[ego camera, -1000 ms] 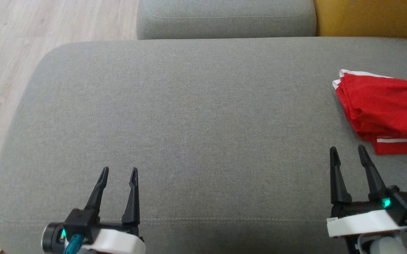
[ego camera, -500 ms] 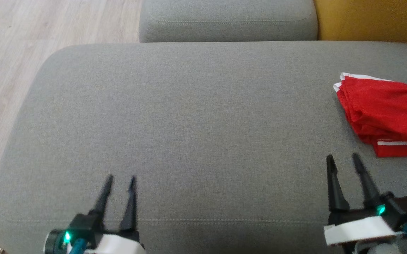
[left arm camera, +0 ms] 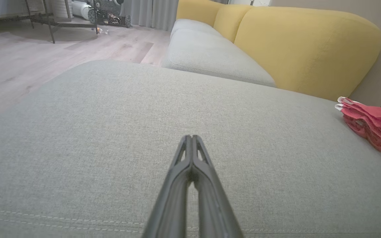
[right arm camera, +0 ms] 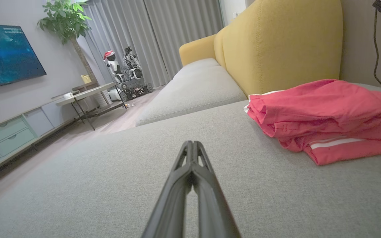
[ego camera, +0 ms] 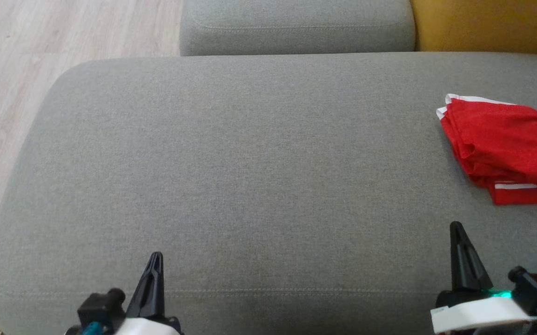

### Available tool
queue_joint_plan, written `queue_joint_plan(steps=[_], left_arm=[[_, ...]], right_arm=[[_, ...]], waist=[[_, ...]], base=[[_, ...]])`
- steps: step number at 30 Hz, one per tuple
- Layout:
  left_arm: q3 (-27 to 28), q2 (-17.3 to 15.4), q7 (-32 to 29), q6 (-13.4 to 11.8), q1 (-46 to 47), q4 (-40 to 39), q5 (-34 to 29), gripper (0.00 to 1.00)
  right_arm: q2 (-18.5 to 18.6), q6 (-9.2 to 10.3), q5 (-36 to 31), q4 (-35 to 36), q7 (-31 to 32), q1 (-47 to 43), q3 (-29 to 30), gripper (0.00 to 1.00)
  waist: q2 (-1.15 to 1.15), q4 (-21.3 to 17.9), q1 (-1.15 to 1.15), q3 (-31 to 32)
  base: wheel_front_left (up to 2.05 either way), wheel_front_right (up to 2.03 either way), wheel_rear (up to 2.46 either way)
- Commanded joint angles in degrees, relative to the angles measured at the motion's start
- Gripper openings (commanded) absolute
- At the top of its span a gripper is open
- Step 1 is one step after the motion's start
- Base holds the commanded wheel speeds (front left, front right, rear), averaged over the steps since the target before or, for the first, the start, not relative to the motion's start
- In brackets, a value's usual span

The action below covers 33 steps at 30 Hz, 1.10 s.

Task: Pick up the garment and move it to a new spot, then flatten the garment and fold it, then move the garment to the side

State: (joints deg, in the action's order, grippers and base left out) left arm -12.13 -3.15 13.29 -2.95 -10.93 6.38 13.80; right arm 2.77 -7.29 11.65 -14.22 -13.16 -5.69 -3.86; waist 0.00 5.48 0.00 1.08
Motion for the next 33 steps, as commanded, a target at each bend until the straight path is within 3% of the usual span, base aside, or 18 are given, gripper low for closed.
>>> queue_joint_plan(steps=[1, 33], left_arm=[[0.97, -0.5, -0.31, 0.54, 2.92, -1.28, 2.35, 0.0], [4.37, -1.39, -4.54, 3.4, 6.94, 1.41, 24.87, 0.0]], right_arm=[[0.55, -0.03, 2.74, 1.76, 0.39, 2.6, 0.17, 0.0], [1.32, -0.08, 25.5, 1.37, 4.78, 5.13, 1.79, 0.0]], waist=[[0.0, -0.1, 0.0, -0.02], [0.0, -1.6, 0.0, -0.37]], base=[[0.0, 0.0, 0.0], [0.0, 0.0, 0.0]])
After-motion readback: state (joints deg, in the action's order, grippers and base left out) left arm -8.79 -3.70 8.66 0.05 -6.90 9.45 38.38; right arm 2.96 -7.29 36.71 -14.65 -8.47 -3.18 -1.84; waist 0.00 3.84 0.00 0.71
